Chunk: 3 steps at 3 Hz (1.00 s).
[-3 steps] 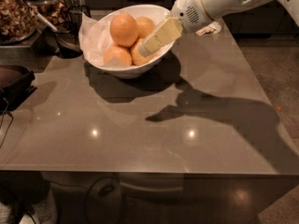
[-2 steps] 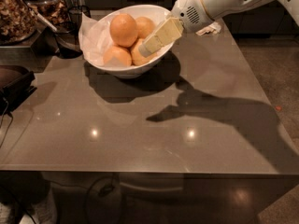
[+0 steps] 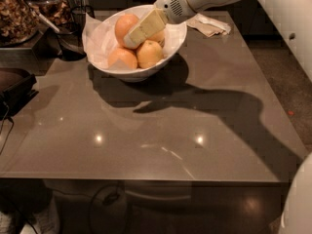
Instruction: Pick orange from white bowl
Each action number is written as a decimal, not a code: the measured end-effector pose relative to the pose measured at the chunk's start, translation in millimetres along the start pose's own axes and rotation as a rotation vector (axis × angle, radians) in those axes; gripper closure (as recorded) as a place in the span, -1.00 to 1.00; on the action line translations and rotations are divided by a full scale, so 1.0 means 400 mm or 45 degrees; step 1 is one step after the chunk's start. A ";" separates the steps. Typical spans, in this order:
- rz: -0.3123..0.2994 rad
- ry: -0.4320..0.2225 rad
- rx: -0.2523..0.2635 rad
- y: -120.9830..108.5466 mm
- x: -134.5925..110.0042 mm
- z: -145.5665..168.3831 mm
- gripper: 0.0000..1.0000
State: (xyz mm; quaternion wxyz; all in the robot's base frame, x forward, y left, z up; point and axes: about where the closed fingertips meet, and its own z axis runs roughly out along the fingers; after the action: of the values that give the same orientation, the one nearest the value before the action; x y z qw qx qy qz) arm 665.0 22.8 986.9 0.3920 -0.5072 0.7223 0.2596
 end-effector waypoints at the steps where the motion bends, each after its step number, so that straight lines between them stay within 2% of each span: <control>1: -0.003 -0.004 0.000 0.000 -0.006 0.001 -1.00; 2: 0.021 -0.016 0.014 -0.011 -0.012 0.021 -1.00; 3: 0.031 -0.030 0.001 -0.029 -0.030 0.049 -0.84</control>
Offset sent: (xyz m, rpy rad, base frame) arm 0.0172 0.0082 -0.0011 0.0321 0.0051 -0.0552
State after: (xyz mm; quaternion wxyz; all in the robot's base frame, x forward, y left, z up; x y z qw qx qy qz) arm 684.1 40.3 986.2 0.3976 -0.4951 0.7238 0.2700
